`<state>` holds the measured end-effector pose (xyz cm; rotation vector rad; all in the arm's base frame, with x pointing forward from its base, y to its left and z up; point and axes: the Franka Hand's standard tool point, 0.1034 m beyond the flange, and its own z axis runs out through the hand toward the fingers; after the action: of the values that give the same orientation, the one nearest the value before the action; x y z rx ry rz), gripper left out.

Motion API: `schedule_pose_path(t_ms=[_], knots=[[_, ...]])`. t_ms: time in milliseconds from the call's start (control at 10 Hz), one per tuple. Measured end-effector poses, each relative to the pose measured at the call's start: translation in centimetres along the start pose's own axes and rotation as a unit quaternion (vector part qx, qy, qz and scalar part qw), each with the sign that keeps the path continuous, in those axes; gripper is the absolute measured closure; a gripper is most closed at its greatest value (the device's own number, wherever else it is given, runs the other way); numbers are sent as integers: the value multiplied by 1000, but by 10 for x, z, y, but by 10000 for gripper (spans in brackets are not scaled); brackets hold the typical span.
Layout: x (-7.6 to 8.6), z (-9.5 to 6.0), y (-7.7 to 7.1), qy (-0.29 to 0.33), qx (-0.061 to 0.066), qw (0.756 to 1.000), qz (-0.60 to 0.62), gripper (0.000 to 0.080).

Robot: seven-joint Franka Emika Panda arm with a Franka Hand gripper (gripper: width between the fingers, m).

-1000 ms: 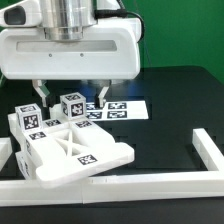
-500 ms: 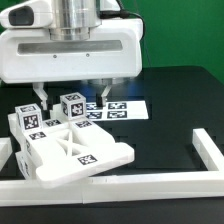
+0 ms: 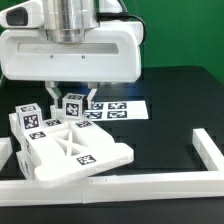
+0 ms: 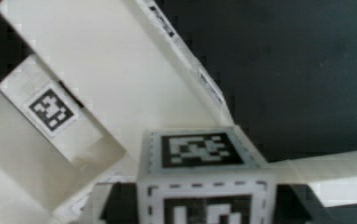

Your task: Assemble chair

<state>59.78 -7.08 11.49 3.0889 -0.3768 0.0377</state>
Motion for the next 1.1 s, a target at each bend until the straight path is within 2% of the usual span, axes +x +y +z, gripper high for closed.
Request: schedule_pose_path(t_ms=[100, 300, 500, 600, 700, 900, 1000, 1100], knots=[[0, 0, 1, 0, 4, 995, 100, 517], [1, 1, 2, 0, 8, 970, 243, 517], [1, 1, 2, -2, 19, 914, 405, 517], [1, 1, 2, -4, 22, 905, 425, 517], [1, 1, 1, -4, 22, 904, 428, 517], [1, 1, 1, -3, 21, 913, 408, 273], [1, 1, 2, -1, 19, 948, 319, 273], [1, 1, 1, 1, 19, 970, 241, 176]])
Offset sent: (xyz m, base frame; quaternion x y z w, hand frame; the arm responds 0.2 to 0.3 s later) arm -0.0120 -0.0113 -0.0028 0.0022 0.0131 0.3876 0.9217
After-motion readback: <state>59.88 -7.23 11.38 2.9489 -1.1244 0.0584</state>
